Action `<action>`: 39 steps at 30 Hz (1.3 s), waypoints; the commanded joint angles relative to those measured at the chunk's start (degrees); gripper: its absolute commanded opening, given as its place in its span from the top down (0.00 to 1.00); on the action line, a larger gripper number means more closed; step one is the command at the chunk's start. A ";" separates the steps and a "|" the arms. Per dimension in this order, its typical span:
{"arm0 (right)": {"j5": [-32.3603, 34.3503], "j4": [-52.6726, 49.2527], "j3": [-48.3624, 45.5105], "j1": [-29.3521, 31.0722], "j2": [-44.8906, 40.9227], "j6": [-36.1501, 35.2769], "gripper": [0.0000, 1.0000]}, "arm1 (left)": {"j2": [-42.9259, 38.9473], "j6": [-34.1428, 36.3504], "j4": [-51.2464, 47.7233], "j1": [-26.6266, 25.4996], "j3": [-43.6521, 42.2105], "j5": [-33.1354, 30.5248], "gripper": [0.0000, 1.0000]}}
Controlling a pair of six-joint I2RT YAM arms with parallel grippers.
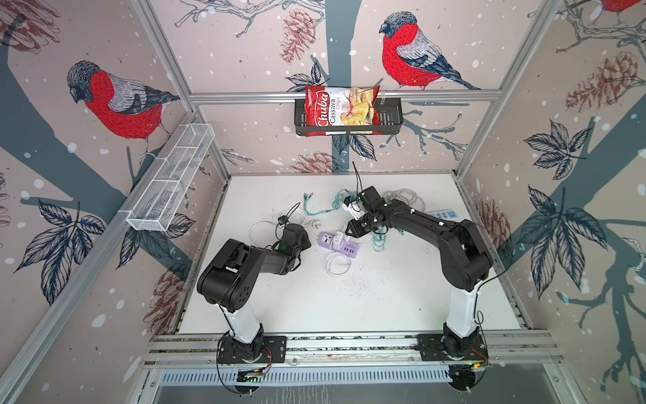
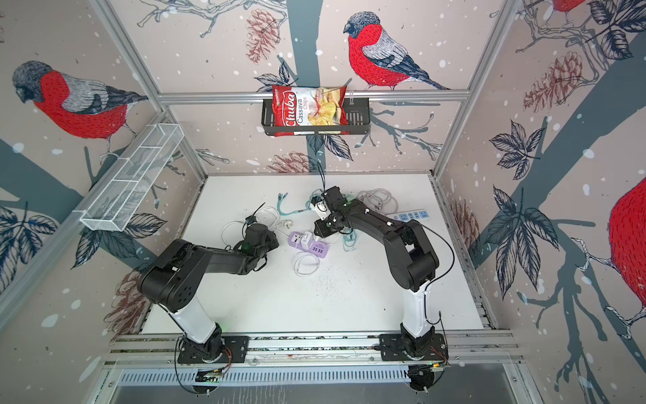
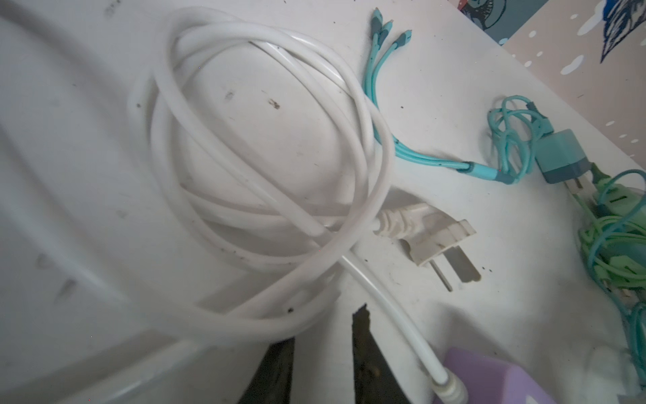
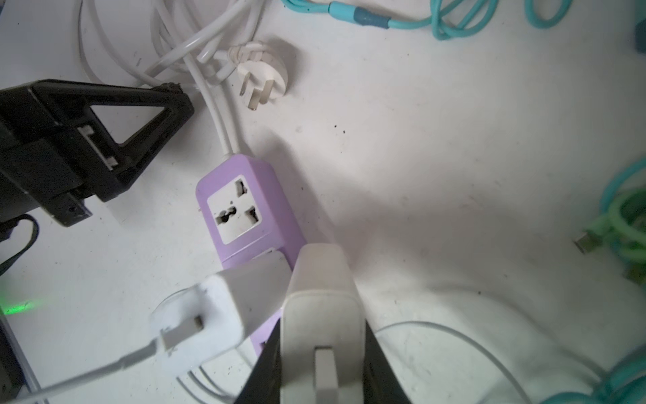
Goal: Insert the plug
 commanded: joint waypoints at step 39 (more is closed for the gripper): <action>16.34 -28.35 41.65 11.57 18.98 -0.80 0.87 | -21.13 5.24 -6.09 -2.11 -14.15 -7.06 0.70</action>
